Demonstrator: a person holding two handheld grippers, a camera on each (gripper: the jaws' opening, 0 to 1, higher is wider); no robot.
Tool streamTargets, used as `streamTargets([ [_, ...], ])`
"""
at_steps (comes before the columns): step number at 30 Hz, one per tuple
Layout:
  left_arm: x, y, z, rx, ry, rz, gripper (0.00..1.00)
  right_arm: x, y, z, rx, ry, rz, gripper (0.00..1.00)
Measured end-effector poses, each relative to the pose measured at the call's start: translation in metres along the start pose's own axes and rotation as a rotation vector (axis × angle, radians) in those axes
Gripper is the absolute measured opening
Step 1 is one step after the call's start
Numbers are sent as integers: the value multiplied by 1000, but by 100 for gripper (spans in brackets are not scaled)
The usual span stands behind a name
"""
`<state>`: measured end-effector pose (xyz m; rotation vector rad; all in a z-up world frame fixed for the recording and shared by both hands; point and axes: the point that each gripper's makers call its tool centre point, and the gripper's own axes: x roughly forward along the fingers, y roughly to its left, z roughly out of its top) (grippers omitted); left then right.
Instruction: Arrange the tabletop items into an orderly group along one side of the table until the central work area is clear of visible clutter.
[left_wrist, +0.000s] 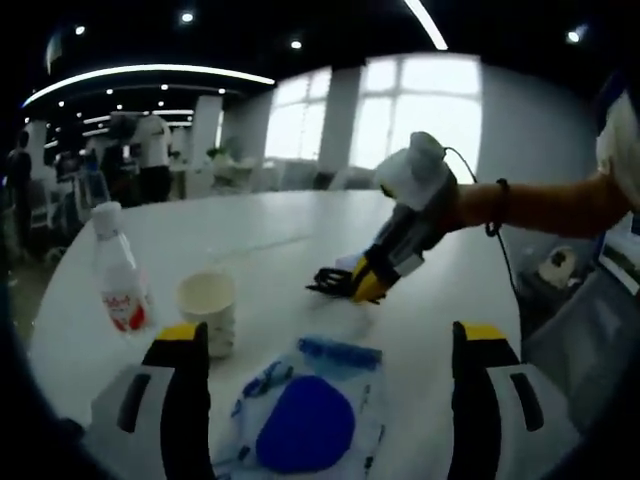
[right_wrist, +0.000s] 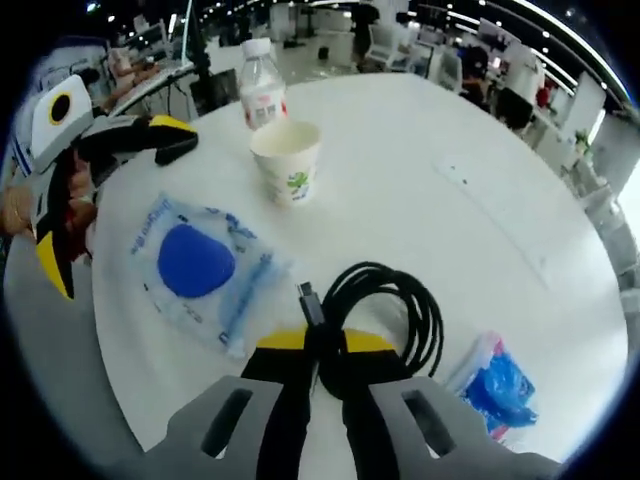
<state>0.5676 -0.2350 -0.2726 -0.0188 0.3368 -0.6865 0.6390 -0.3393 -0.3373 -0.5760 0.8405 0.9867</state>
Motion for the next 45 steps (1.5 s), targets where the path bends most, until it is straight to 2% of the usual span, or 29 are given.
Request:
streamTargets([
  [11, -7, -10, 2, 27, 19, -3, 98, -34, 9, 2, -29, -36, -24, 9],
  [22, -16, -20, 5, 38, 17, -10, 98, -57, 15, -12, -43, -20, -50, 10],
  [34, -23, -30, 8, 56, 17, -22, 98, -69, 22, -32, -35, 0, -58, 10],
  [45, -27, -37, 7, 86, 26, -37, 99, -73, 20, -50, -48, 30, -83, 10],
])
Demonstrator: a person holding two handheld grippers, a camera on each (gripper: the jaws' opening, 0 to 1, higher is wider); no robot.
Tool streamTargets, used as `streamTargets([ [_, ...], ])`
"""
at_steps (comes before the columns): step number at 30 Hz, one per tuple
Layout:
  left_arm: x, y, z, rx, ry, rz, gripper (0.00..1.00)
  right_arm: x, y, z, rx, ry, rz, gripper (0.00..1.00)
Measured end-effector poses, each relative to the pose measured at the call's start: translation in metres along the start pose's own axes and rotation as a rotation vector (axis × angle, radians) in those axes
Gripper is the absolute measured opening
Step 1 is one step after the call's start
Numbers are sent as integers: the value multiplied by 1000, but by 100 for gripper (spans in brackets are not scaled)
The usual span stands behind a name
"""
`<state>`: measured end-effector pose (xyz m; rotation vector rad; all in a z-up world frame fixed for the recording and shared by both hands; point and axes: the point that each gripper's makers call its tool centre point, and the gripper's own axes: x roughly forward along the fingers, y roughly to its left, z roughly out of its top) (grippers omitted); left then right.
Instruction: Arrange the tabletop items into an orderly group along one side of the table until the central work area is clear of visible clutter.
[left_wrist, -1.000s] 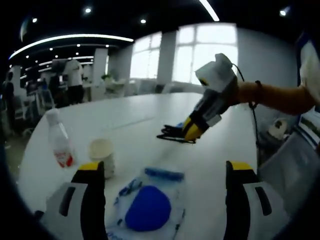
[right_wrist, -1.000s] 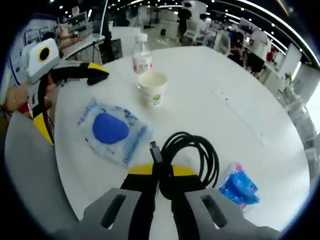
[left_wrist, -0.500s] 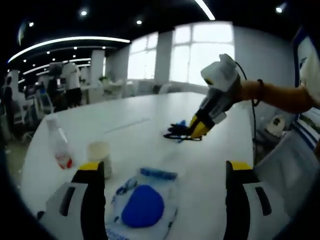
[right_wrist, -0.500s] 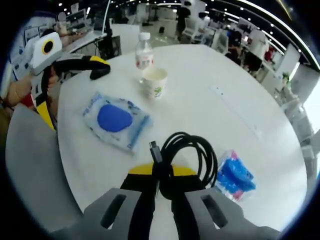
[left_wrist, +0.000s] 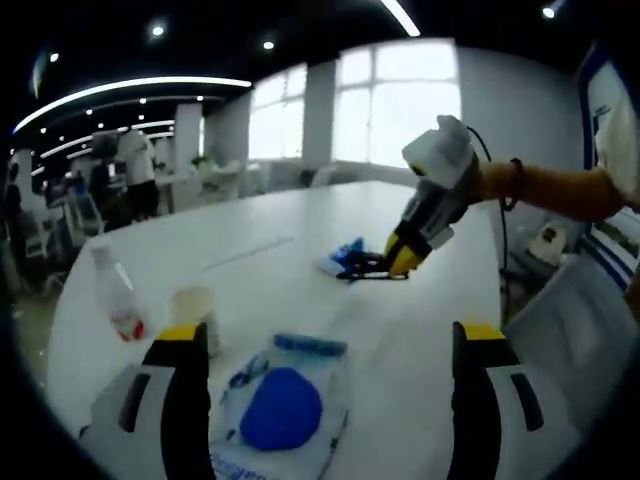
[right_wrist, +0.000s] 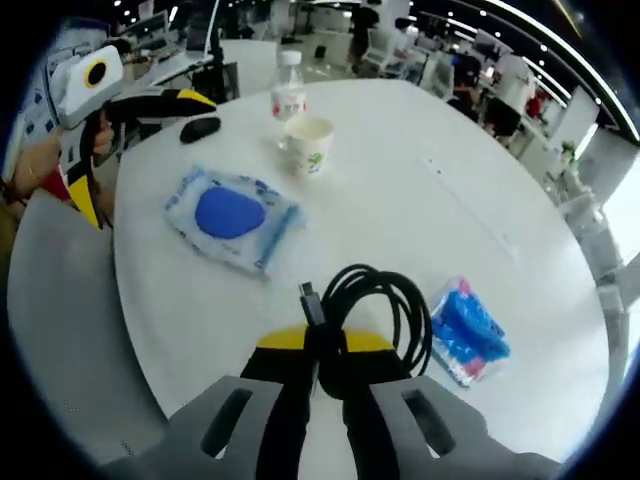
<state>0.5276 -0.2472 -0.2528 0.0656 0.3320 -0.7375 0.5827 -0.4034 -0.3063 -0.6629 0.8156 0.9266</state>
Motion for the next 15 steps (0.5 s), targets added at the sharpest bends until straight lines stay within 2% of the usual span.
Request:
streamTargets([
  [7, -2, 0, 1, -2, -3, 3, 98, 7, 0, -15, -65, 39, -22, 10],
  [11, -3, 2, 0, -3, 1, 7, 98, 13, 0, -18, -72, 9, -23, 10],
  [15, -5, 3, -1, -5, 6, 11, 98, 19, 6, -24, -110, 12, -10, 10],
])
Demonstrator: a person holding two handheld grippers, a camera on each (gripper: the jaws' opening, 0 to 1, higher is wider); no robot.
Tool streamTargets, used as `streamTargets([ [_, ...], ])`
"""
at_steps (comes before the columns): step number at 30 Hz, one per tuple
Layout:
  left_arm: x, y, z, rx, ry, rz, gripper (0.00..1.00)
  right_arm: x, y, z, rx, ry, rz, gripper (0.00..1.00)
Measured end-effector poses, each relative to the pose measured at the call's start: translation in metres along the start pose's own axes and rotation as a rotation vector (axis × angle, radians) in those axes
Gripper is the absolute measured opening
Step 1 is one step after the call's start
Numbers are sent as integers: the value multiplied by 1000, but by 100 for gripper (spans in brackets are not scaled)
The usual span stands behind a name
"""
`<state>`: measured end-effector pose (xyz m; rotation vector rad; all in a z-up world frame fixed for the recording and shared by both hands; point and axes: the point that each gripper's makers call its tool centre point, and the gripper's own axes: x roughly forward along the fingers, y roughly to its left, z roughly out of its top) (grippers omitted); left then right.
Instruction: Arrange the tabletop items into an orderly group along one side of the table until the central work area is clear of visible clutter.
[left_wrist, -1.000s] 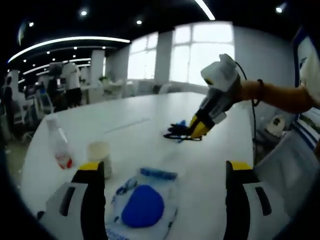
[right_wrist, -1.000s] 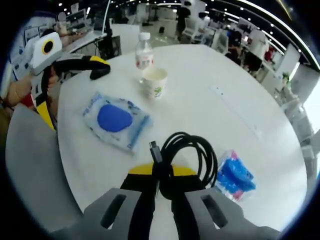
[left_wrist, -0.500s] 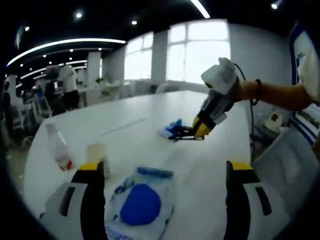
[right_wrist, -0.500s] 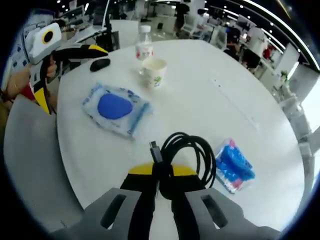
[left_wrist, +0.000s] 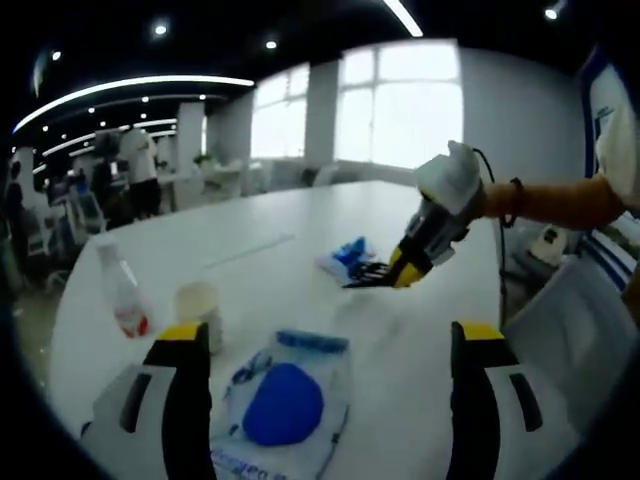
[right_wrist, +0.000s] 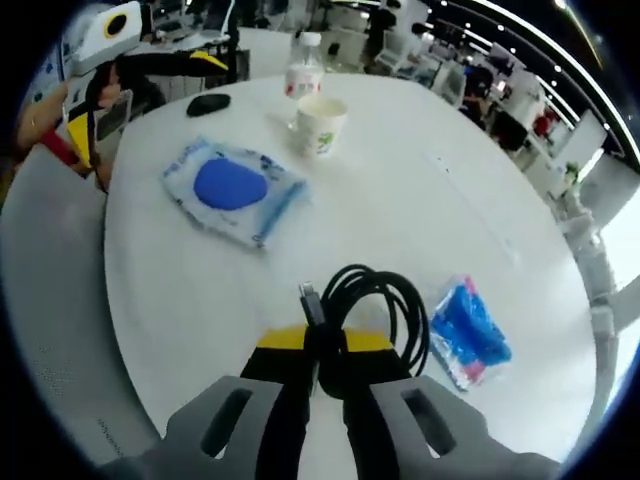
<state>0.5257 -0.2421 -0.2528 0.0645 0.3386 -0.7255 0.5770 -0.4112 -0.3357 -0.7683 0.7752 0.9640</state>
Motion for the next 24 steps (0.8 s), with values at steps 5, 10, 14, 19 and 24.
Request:
streamTargets([
  [5, -2, 1, -1, 4, 6, 4, 97, 9, 9, -7, -42, 2, 8, 10],
  [10, -5, 4, -4, 1, 16, 11, 96, 14, 18, -13, -102, 24, 12, 10],
  [14, -7, 4, -7, -10, 22, 15, 95, 20, 28, -18, -139, 40, 29, 10],
  [19, -10, 5, -9, -21, 25, 21, 95, 27, 33, -28, -181, 78, 32, 11],
  [24, -15, 8, -15, -41, 34, 36, 93, 31, 37, -34, -198, 96, 40, 11],
])
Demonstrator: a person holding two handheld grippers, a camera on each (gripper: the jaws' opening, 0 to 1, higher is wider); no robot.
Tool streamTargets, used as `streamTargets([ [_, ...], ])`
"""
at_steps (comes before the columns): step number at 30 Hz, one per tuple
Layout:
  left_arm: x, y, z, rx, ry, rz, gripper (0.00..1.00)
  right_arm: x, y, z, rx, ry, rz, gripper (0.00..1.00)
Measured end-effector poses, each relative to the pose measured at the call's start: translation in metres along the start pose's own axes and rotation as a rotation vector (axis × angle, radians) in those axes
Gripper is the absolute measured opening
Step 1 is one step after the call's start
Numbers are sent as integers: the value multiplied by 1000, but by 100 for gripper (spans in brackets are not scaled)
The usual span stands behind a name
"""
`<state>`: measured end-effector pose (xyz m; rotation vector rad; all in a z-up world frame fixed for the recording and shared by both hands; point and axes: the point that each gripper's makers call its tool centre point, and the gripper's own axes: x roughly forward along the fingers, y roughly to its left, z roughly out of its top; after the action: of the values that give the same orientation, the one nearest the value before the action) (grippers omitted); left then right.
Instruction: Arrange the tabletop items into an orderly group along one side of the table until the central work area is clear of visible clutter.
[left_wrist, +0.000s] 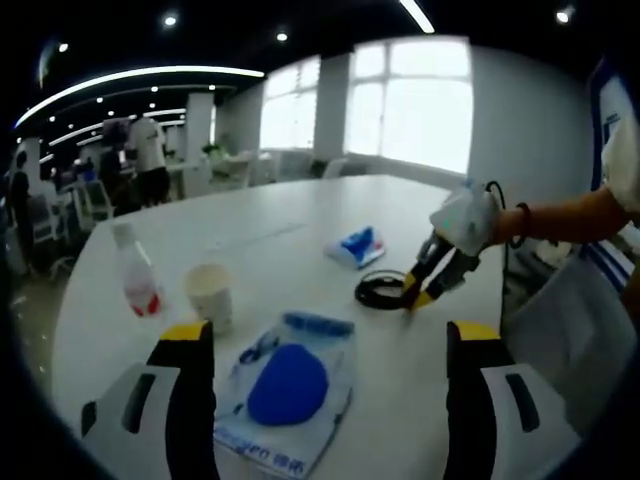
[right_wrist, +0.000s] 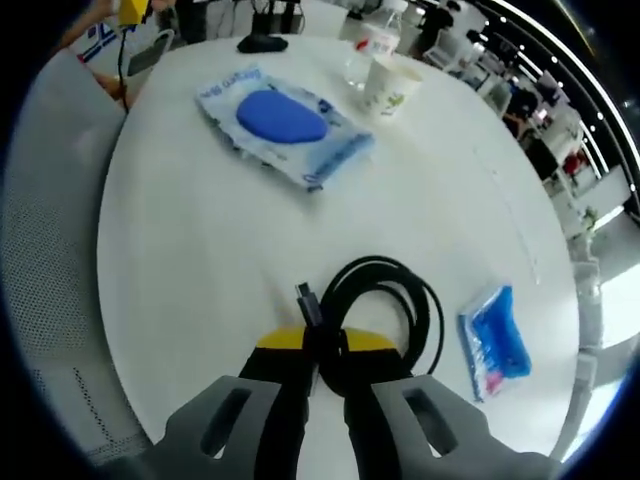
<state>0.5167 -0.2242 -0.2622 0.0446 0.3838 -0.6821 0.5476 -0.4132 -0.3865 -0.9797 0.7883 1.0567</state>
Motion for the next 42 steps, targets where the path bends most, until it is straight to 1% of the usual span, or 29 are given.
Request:
streamTargets([
  [5, -3, 3, -6, -6, 19, 12, 92, 4, 2, -3, 8, 5, 5, 11],
  [14, -5, 5, -8, -15, 26, 24, 91, 10, 1, -6, 20, 16, 4, 12],
  [16, -6, 6, -9, -21, 30, 27, 91, 11, 2, -7, 45, 12, 10, 12],
  [18, -6, 6, -9, -24, 31, 28, 90, 11, 2, -7, 98, 5, 16, 13],
  [19, -7, 6, -10, -25, 32, 31, 90, 10, 2, -7, 114, 5, 18, 15],
  [20, -7, 6, -11, -26, 34, 32, 90, 9, 1, -6, 163, -3, 12, 17],
  [22, -8, 7, -12, -28, 41, 36, 90, 7, -3, -2, 197, -37, 1, 24],
  [24, -10, 8, -14, -30, 47, 43, 90, 3, -6, 2, 290, -71, 2, 32],
  [25, -11, 9, -15, -33, 50, 47, 90, 1, -9, 6, 340, -101, 1, 38],
  [27, -14, 10, -16, -37, 52, 56, 91, -6, -14, 12, 403, -146, -6, 44],
  [29, -16, 12, -17, -45, 52, 68, 91, -11, -17, 19, 474, -188, -9, 48],
  [32, -20, 15, -19, -57, 56, 88, 91, -17, -15, 30, 546, -245, 12, 57],
  [34, -23, 17, -21, -72, 60, 96, 90, -20, -14, 38, 558, -270, 16, 62],
  [38, -28, 18, -24, -103, 50, 106, 90, -22, -11, 51, 579, -312, 30, 65],
  [42, -31, 20, -31, -117, 69, 119, 92, -19, -8, 62, 612, -339, 52, 73],
])
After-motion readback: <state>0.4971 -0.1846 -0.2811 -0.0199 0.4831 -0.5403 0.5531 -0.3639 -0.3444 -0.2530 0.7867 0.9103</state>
